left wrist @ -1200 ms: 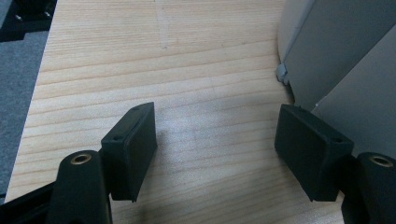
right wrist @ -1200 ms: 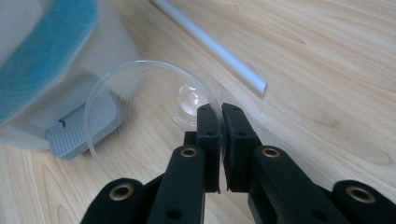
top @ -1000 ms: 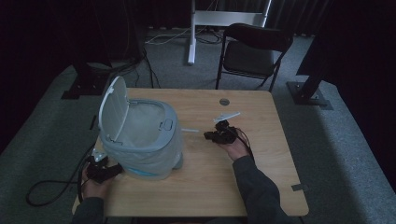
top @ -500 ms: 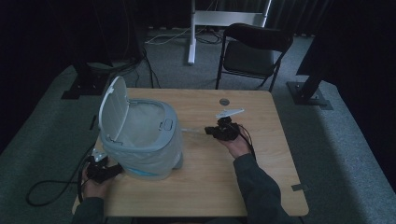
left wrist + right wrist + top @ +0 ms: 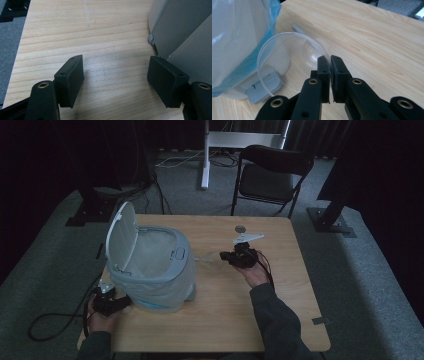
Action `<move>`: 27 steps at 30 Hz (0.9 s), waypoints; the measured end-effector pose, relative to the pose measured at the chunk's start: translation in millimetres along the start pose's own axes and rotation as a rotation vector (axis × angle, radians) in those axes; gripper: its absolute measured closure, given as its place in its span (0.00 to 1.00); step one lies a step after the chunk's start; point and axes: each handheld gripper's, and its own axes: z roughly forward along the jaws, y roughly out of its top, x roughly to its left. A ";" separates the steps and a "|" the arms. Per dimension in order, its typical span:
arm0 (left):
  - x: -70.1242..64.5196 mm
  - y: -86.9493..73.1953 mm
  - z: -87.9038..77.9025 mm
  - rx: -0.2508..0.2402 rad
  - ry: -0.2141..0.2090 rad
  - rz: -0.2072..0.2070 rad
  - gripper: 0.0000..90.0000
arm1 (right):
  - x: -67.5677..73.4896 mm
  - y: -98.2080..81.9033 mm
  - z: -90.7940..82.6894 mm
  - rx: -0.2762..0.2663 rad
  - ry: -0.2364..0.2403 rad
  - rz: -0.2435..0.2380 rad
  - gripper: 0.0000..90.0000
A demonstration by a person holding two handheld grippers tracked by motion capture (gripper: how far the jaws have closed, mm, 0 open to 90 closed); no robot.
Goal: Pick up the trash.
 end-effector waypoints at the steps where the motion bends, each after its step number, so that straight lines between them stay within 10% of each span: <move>1: 0.0 0.0 0.0 0.000 0.000 0.000 0.33 | -0.1 0.7 -1.2 -0.003 0.000 0.000 0.96; 27: -0.1 0.1 0.3 -0.001 0.000 -0.002 0.33 | 2.0 16.6 -19.3 -0.072 -0.021 0.000 0.96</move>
